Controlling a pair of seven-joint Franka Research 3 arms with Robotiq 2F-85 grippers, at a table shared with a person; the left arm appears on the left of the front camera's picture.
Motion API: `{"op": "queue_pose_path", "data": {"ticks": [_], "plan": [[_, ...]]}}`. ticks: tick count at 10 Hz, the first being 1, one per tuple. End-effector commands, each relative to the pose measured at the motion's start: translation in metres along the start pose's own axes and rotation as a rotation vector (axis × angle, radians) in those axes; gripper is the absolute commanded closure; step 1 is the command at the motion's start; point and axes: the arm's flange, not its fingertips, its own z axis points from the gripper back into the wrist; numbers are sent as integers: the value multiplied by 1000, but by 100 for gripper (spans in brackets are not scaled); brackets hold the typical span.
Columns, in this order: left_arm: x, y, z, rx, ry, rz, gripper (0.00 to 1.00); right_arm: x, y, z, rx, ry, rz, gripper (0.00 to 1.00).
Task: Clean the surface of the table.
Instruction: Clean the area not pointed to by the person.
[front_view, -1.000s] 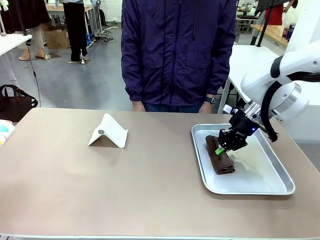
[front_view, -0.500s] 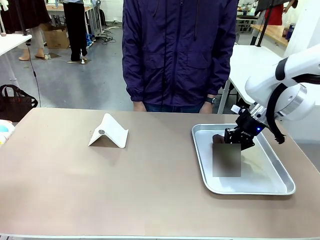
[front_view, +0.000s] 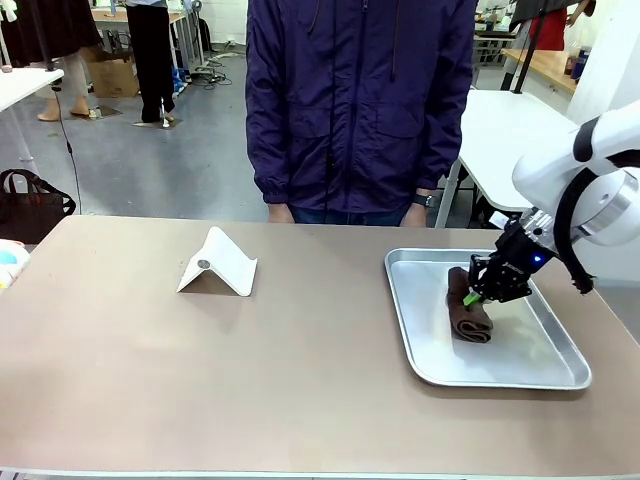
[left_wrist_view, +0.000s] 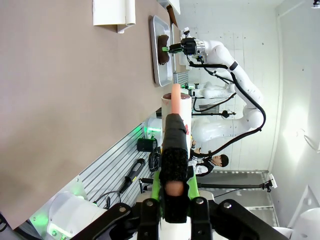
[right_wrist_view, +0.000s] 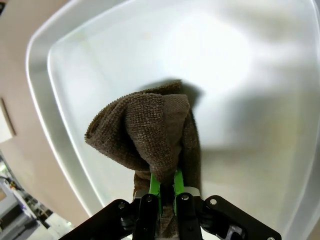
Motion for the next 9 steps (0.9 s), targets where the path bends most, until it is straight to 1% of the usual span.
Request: {"op": "queue_pose_path", "data": {"ticks": [1, 4, 5, 6, 7, 8, 9], "plan": [[-1, -5, 4, -17, -2, 1, 90, 0, -56, -17, -135, -51, -93, 89], [-1, -5, 4, -17, -2, 1, 90, -6, -79, -13, -99, -68, -163, 89], [-1, -5, 4, -17, -2, 1, 90, -8, -82, -10, -53, -81, -175, 89], [-1, -5, 4, -17, -2, 1, 90, -13, -81, -3, 49, -96, -159, 89], [-1, -5, 4, -17, -2, 1, 90, -18, -77, 7, 176, -136, -132, 89], [-1, -5, 4, -17, -2, 1, 90, -24, -68, 19, 384, -186, -79, 89], [-1, -5, 4, -17, -2, 1, 90, -27, -61, 28, 554, -199, -31, 89]]}}
